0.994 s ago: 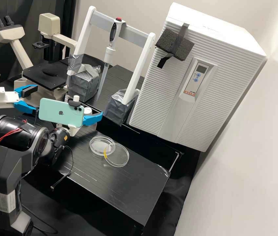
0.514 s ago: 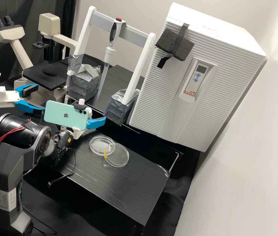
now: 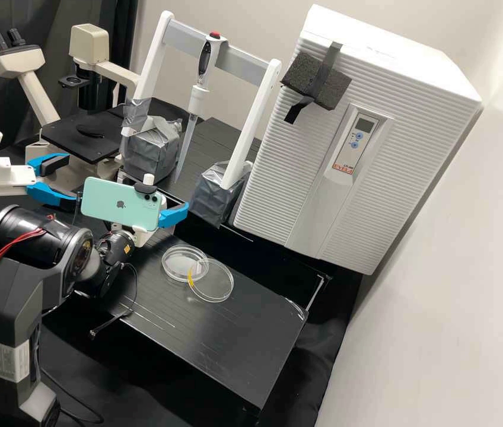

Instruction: Open the bottle

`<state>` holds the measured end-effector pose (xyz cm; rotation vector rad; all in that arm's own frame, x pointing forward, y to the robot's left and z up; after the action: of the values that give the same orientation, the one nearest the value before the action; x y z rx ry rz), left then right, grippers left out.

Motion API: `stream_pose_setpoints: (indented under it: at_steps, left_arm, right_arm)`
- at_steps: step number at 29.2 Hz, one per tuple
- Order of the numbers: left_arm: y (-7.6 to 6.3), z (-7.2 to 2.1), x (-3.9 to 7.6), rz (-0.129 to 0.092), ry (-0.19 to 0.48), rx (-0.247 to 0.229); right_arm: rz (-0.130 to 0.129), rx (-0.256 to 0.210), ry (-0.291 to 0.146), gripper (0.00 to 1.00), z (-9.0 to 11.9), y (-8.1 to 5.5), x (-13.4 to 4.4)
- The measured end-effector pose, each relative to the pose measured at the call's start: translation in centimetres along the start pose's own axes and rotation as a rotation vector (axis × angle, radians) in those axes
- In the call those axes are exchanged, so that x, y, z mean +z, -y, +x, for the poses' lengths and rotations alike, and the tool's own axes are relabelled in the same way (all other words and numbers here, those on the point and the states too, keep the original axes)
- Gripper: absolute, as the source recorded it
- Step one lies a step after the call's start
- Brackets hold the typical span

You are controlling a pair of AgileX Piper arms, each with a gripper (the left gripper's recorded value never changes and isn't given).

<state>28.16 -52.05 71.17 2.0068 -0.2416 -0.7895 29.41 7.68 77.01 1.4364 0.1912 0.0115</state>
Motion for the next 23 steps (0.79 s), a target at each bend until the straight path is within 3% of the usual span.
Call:
stream_pose_setpoints:
  at_steps: [23]
  left_arm:
    - [-0.08, -0.04, -0.27, -0.015, -0.031, 0.012]
  right_arm:
    - [-0.012, -0.018, -0.025, 0.00, -0.03, 0.32, -0.43]
